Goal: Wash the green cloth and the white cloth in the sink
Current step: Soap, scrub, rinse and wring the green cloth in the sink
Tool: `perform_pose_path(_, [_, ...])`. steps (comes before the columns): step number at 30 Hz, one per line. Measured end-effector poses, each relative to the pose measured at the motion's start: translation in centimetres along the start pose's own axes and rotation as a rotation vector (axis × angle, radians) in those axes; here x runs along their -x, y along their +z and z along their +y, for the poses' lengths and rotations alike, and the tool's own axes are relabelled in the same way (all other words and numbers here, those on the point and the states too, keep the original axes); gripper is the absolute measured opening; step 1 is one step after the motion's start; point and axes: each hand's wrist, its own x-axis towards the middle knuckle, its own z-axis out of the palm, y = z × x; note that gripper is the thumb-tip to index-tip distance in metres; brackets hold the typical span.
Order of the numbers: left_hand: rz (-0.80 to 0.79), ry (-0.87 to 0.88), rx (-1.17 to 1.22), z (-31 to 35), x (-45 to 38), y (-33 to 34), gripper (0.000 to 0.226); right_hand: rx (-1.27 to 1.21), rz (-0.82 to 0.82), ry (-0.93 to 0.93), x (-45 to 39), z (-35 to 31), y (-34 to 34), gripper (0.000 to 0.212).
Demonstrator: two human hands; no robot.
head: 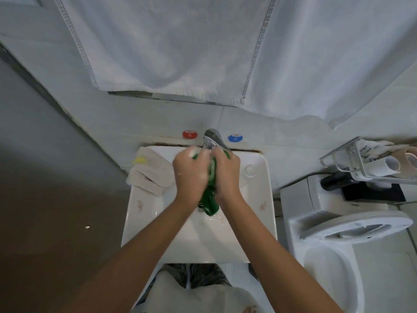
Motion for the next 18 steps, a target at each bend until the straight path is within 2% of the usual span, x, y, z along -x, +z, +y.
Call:
perform_pose_path(3, [0.051,-0.074,0.012,-0.2,-1.9,-0.3,0.041,0.098,-0.088,-0.037,1.5,0.2,-0.1,0.027])
perform_pose_path(7, [0.007,0.049,-0.013,-0.4,1.4,0.3,0.039,0.1,0.023,-0.042,-1.4,-0.1,-0.2,0.029])
perform_pose_path(10, [0.066,-0.007,-0.048,-0.2,-1.3,0.1,0.038,0.123,-0.012,-0.035,0.5,1.4,-0.1,0.033])
perform_pose_path(14, [0.06,0.082,-0.038,-0.7,0.8,0.3,0.044,0.212,0.039,-0.095,-0.8,1.5,-0.1,0.034])
perform_pose_path(16, [0.066,0.073,0.0,-0.9,1.4,0.4,0.044,0.203,0.089,-0.106,-1.8,1.2,0.1,0.034])
perform_pose_path(18, [0.092,0.038,-0.015,-0.9,-0.5,0.3,0.04,0.222,0.049,-0.133,-0.8,1.4,0.2,0.037])
